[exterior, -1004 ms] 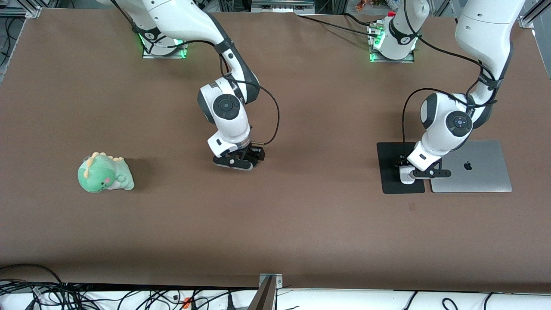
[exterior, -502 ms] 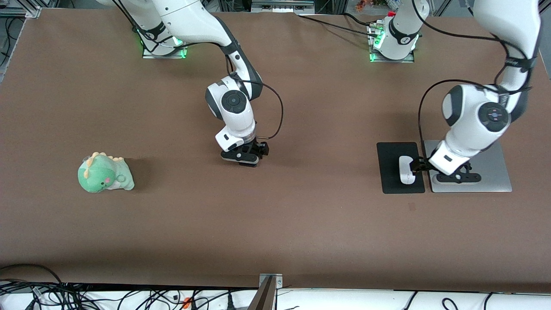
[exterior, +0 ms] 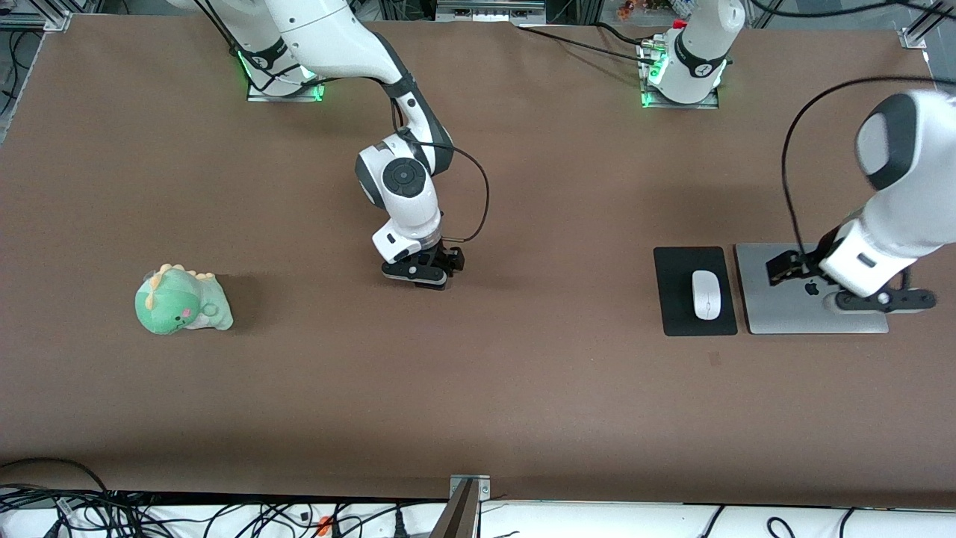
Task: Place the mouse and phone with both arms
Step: 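Lift the phone with the right gripper while the left gripper withdraws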
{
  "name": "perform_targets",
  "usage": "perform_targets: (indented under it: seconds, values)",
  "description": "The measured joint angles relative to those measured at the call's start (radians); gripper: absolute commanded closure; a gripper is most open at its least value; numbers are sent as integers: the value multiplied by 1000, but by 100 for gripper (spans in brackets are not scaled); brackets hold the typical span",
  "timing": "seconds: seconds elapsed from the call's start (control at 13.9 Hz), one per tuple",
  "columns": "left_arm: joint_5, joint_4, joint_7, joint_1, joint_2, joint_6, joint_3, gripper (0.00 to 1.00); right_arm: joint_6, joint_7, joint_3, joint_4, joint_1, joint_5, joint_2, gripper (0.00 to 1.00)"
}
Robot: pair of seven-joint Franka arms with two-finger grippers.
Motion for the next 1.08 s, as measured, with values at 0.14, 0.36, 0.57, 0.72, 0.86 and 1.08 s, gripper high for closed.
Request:
perform_targets:
  seconds: [0.14, 0.36, 0.57, 0.72, 0.86, 1.08]
  values:
    - [-3, 95, 0, 0, -16, -117, 0, 0, 19, 0, 0, -3, 0, 0, 13, 22]
    - [-5, 163, 19, 2, -20, -214, 0, 0, 21, 0, -2, -3, 1, 0, 11, 81]
    - [-31, 167, 43, 21, -55, -265, 0, 0, -18, -2, -3, 5, 2, -1, -1, 90]
    - [-36, 153, 51, 30, -94, -279, 0, 0, -113, -6, -13, 35, 3, -1, 0, 92]
    - [-36, 139, 52, 31, -113, -279, -1, 0, -235, -47, -46, 93, 4, -3, -2, 100]
    - [-37, 135, 53, 31, -111, -277, -3, 0, -414, -181, -127, 181, 3, -3, -17, 100]
